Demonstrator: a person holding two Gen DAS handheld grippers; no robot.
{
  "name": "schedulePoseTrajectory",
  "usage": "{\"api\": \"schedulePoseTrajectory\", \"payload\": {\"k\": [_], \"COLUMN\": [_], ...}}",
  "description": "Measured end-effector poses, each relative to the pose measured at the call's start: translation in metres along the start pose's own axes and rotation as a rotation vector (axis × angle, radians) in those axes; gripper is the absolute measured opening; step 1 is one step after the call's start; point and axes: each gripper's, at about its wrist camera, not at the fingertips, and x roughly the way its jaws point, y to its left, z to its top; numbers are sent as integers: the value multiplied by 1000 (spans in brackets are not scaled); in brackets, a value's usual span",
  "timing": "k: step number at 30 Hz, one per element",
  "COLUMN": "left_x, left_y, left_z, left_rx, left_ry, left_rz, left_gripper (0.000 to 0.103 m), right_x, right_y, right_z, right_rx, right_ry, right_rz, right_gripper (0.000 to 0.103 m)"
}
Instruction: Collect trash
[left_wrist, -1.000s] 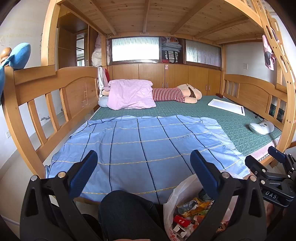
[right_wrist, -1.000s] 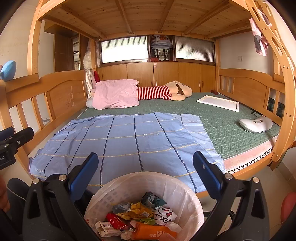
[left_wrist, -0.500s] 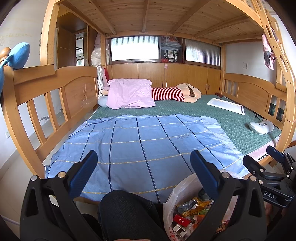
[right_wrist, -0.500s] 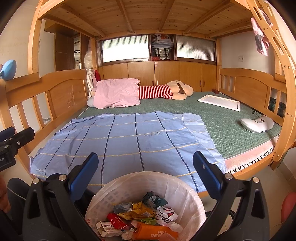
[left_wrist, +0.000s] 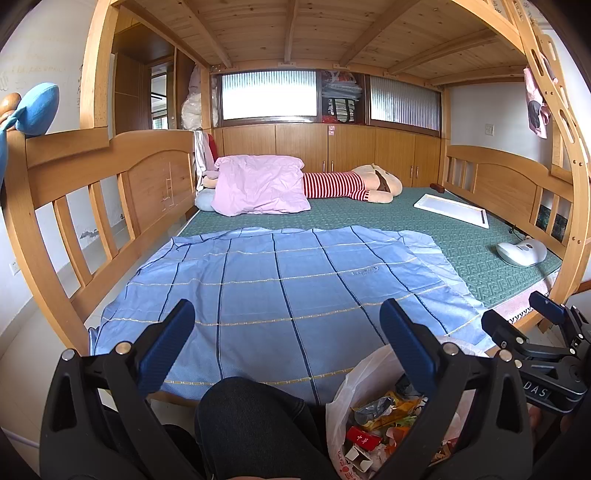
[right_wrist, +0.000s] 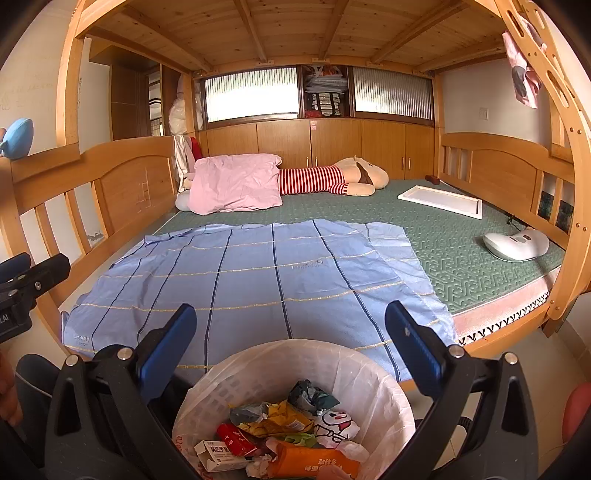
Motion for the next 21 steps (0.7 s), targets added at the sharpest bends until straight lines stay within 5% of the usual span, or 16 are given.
{"api": "schedulePoseTrajectory", "payload": {"k": [21], "left_x": [35], "left_y": [8], "left_z": [-16], "left_rx": [25], "left_ry": [74], "left_rz": [51], "left_gripper": [100], "right_x": [0], "right_y": [-1], "right_z": [2], "right_rx": [17], "right_ry": [1], "right_rz": [38], "right_gripper": [100]}}
